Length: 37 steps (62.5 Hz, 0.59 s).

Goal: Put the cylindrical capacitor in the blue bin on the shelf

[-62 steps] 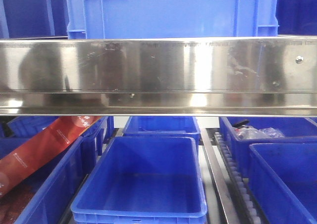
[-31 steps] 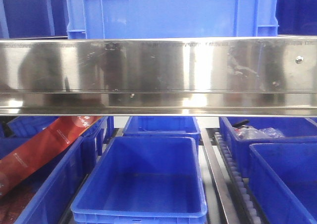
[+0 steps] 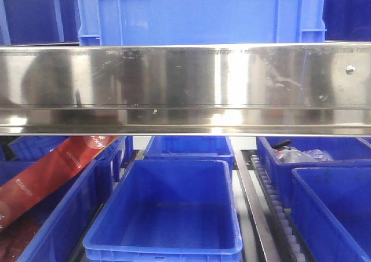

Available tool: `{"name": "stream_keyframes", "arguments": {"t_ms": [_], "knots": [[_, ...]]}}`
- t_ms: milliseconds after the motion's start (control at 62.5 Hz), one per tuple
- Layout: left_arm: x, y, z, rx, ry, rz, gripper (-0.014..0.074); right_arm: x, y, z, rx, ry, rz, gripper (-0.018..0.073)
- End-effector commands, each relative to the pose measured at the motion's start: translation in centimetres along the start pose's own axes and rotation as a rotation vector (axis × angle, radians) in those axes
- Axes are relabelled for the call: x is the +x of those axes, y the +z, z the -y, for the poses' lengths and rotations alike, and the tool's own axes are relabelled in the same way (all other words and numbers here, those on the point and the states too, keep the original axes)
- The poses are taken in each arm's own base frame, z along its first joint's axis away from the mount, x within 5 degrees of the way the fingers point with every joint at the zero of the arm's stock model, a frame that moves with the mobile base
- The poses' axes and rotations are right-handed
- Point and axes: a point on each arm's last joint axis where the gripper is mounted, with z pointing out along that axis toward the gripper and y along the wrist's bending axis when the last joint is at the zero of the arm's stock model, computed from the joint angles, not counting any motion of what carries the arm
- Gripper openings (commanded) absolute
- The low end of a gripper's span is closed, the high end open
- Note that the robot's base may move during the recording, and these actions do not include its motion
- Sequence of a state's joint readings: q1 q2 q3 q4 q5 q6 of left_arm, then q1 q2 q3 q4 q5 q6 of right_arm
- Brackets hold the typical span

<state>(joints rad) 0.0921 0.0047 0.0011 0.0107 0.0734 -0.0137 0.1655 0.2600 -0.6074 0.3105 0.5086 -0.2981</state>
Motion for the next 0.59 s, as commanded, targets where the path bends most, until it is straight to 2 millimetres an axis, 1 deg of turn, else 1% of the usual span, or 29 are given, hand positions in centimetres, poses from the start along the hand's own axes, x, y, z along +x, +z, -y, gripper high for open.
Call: {"name": "stream_keyframes", "arguments": {"t_ms": [0,96,160,288,304,416,560,576], "knots": [[-0.2,0.0,0.0,-0.005,-0.004,0.026,-0.0111,0.1,0.1,0.3,0.04,-0.013,0.025,-0.0154],[-0.2,0.0,0.0,-0.005,-0.004,0.026,-0.0111,0.7,0.4,1.1,0.14,0.066,0.031,-0.0154],[-0.2,0.0,0.0,-0.005,-0.004,0.026,-0.0111,1.4,0.7,1.6,0.213,0.107,0.019,-0.0154],[-0.2,0.0,0.0,-0.005,-0.004,0.026,-0.0111,3.7,0.8,2.1,0.311,0.111,0.041,-0.0154],[-0.2,0.0,0.0,-0.005,-0.004,0.026,-0.0111,3.7,0.7,2.2,0.319,0.108,0.063,-0.0154],[-0.2,0.0,0.0,-0.005,-0.004,0.026,-0.0111,6.5,0.6,2.2,0.346,0.1,0.123,-0.0154],[-0.2,0.0,0.0,-0.005,-0.004,0.026,-0.0111,10.5,0.9,2.3,0.354,0.107,0.1,-0.0154],[-0.2,0.0,0.0,-0.005,-0.004,0.026,-0.0111,10.6,0.9,2.3,0.354,0.106,0.101,-0.0154]]}}
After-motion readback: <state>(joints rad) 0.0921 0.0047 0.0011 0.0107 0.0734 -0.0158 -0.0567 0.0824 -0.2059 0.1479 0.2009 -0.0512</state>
